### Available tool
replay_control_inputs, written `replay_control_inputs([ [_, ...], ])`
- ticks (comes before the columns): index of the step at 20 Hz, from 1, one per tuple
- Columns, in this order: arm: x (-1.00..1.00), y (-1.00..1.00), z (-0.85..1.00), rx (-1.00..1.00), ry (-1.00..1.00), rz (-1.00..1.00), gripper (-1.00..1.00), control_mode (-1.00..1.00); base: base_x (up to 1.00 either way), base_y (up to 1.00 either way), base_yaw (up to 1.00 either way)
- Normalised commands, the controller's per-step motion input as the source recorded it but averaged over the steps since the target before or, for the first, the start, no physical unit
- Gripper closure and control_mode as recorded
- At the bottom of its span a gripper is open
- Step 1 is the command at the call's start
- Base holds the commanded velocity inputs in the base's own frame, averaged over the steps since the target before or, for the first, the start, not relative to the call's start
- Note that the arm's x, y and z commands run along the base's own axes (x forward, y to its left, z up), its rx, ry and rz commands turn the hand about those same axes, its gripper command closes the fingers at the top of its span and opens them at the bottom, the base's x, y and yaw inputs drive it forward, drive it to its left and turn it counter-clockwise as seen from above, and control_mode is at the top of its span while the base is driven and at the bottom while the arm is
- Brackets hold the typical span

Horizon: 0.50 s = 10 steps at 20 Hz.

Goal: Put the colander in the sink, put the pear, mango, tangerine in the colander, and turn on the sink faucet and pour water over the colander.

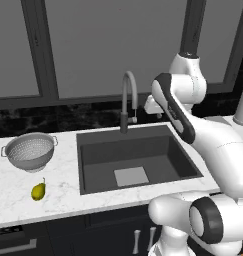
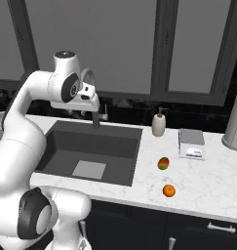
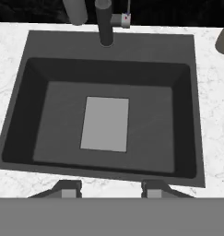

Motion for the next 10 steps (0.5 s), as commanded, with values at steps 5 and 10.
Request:
replay_control_inputs([
  [5,-0.44,0.21,-0.06,0.0,-0.01,0.0,-1.0,-1.0,0.0,0.0,0.0],
  [10,-0.74,0.72,-0.2,-0.05,0.0,0.04,-1.0,-1.0,0.0,0.0,0.0],
])
